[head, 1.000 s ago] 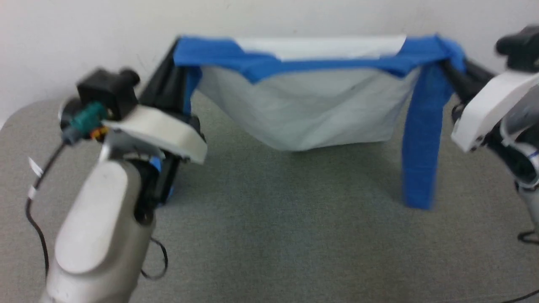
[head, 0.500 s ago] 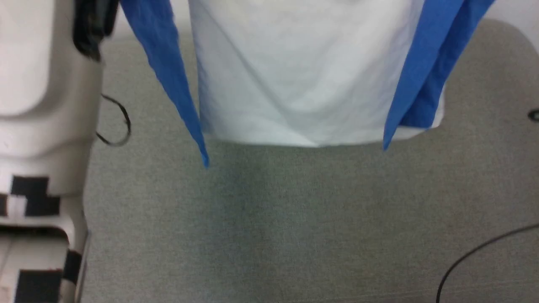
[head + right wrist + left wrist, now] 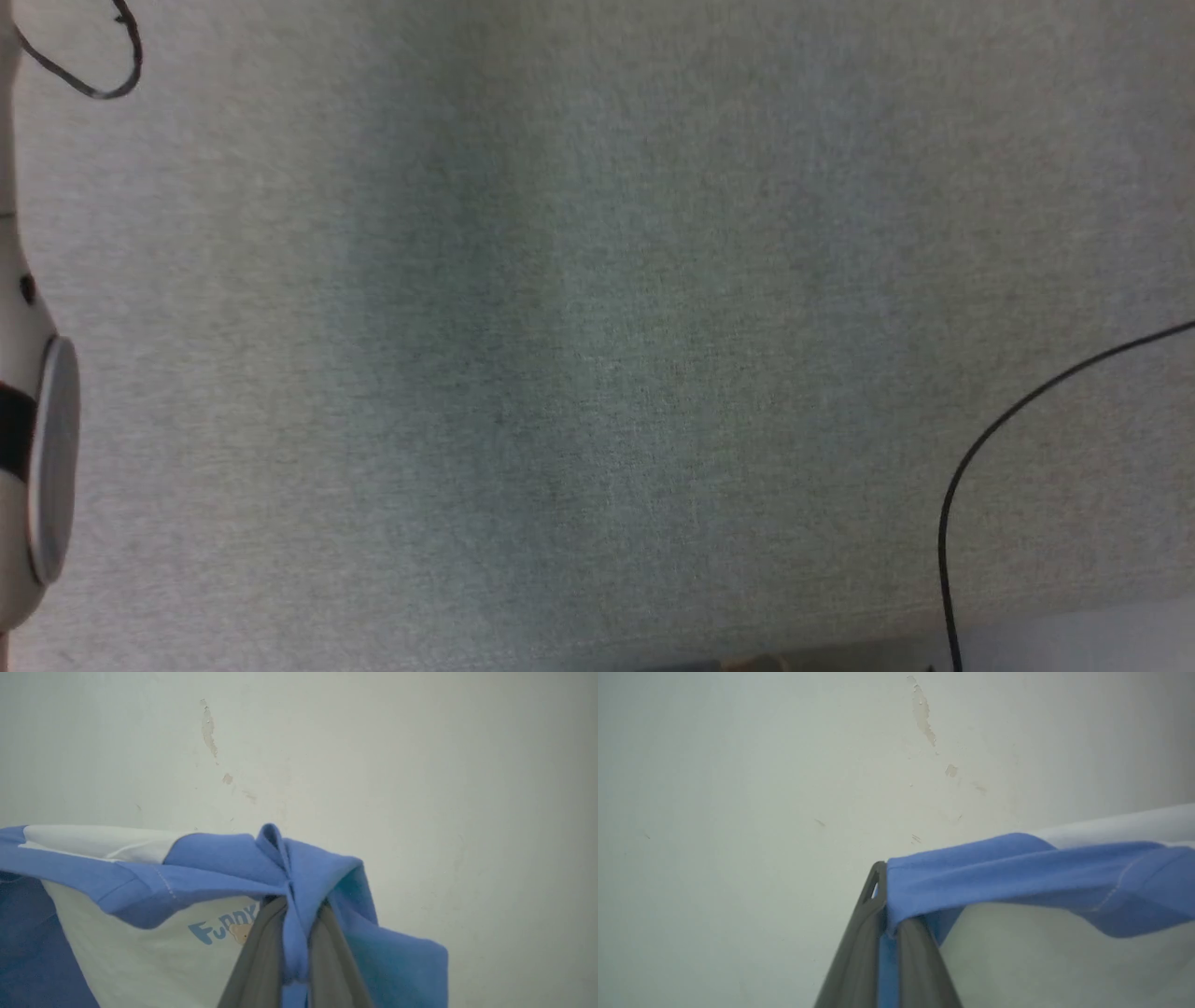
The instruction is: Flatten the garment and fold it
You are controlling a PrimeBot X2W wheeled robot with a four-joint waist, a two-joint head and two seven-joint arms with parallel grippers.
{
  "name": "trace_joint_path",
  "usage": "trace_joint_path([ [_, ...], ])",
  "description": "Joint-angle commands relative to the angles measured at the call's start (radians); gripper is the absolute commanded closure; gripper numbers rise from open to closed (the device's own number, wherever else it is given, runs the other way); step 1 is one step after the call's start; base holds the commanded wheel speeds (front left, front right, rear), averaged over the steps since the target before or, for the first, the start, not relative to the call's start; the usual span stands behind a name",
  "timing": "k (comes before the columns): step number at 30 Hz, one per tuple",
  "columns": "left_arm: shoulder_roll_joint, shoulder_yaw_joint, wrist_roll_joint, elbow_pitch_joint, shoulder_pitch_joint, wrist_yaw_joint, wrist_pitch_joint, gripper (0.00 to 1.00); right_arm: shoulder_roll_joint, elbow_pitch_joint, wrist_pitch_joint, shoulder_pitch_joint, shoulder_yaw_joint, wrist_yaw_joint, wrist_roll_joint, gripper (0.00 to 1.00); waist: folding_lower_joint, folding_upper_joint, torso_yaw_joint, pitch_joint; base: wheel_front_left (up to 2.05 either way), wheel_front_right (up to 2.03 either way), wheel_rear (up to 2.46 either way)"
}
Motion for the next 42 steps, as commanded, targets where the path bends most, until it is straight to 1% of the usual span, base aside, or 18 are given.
trace_joint_path([
  [1,0.014,0.009,0.001,0.029,-0.006,0.011,-0.012,1.00,-0.001,0.033,-0.020,-0.011,0.007,-0.003,-0.004,1.00,-0.0003,0.0000,-0.036,0.118,0.00,0.00,0.00],
  [2,0.014,0.009,0.001,0.029,-0.006,0.011,-0.012,1.00,-0.001,0.033,-0.020,-0.011,0.007,-0.003,-0.004,1.00,-0.0003,0.0000,-0.036,0.118,0.00,0.00,0.00],
  [6,-0.001,0.012,-0.013,0.090,-0.011,0.006,-0.047,1.00,0.019,0.108,-0.060,-0.033,0.059,-0.003,0.001,1.00,-0.0003,0.0000,-0.039,0.162,0.00,0.00,0.00],
  [10,-0.028,0.024,-0.046,0.164,0.032,-0.011,-0.091,1.00,0.026,0.189,-0.093,-0.007,0.141,-0.003,0.018,1.00,-0.0003,0.0000,-0.030,0.172,0.00,0.00,0.00],
  [14,-0.052,0.022,-0.061,0.207,0.115,-0.028,-0.117,1.00,0.018,0.223,-0.120,0.058,0.204,-0.003,0.041,1.00,-0.0003,0.0000,-0.012,0.147,0.00,0.00,0.00],
  [17,-0.073,0.029,-0.077,0.216,0.212,-0.039,-0.130,1.00,0.011,0.222,-0.140,0.147,0.257,-0.003,0.064,1.00,-0.0003,0.0000,0.006,0.103,0.00,0.00,0.00],
  [18,-0.073,0.029,-0.077,0.216,0.212,-0.039,-0.130,1.00,0.011,0.222,-0.140,0.147,0.257,-0.003,0.064,1.00,-0.0003,0.0000,0.006,0.103,0.00,0.00,0.00],
  [20,-0.082,0.034,-0.084,0.209,0.302,-0.047,-0.134,1.00,0.005,0.210,-0.148,0.229,0.296,-0.003,0.087,1.00,-0.0003,0.0000,0.013,0.056,0.00,0.00,0.00],
  [22,-0.084,0.051,-0.091,0.167,0.402,-0.048,-0.135,1.00,-0.008,0.180,-0.157,0.318,0.333,-0.003,0.105,1.00,-0.0003,0.0000,0.019,0.006,0.00,0.00,0.00],
  [26,-0.081,0.095,-0.082,0.011,0.638,-0.034,-0.136,1.00,-0.043,0.083,-0.168,0.504,0.383,-0.003,0.142,1.00,-0.0003,0.0000,0.024,-0.099,0.00,0.00,0.00],
  [31,-0.098,0.115,-0.054,-0.190,0.937,-0.009,-0.136,1.00,-0.096,-0.070,-0.148,0.747,0.382,-0.003,0.160,1.00,-0.0003,0.0000,0.027,-0.226,0.00,0.00,0.00],
  [34,-0.096,0.108,-0.041,-0.283,1.098,0.013,-0.136,1.00,-0.121,-0.177,-0.108,0.892,0.340,-0.003,0.151,1.00,-0.0003,0.0000,0.027,-0.289,0.00,0.00,0.00],
  [37,-0.085,0.103,-0.037,-0.374,1.236,0.039,-0.113,1.00,-0.127,-0.290,-0.070,1.040,0.273,-0.003,0.120,1.00,-0.0003,0.0000,0.024,-0.336,0.00,0.00,0.00],
  [40,-0.077,0.100,-0.038,-0.459,1.370,0.067,-0.079,1.00,-0.108,-0.393,-0.024,1.199,0.205,-0.003,0.074,1.00,-0.0003,0.0000,0.020,-0.377,0.00,0.00,0.00],
  [42,-0.078,0.094,-0.041,-0.507,1.454,0.083,-0.053,1.00,-0.084,-0.449,0.008,1.297,0.164,-0.003,0.048,1.00,-0.0003,0.0000,0.020,-0.396,0.00,0.00,0.00],
])
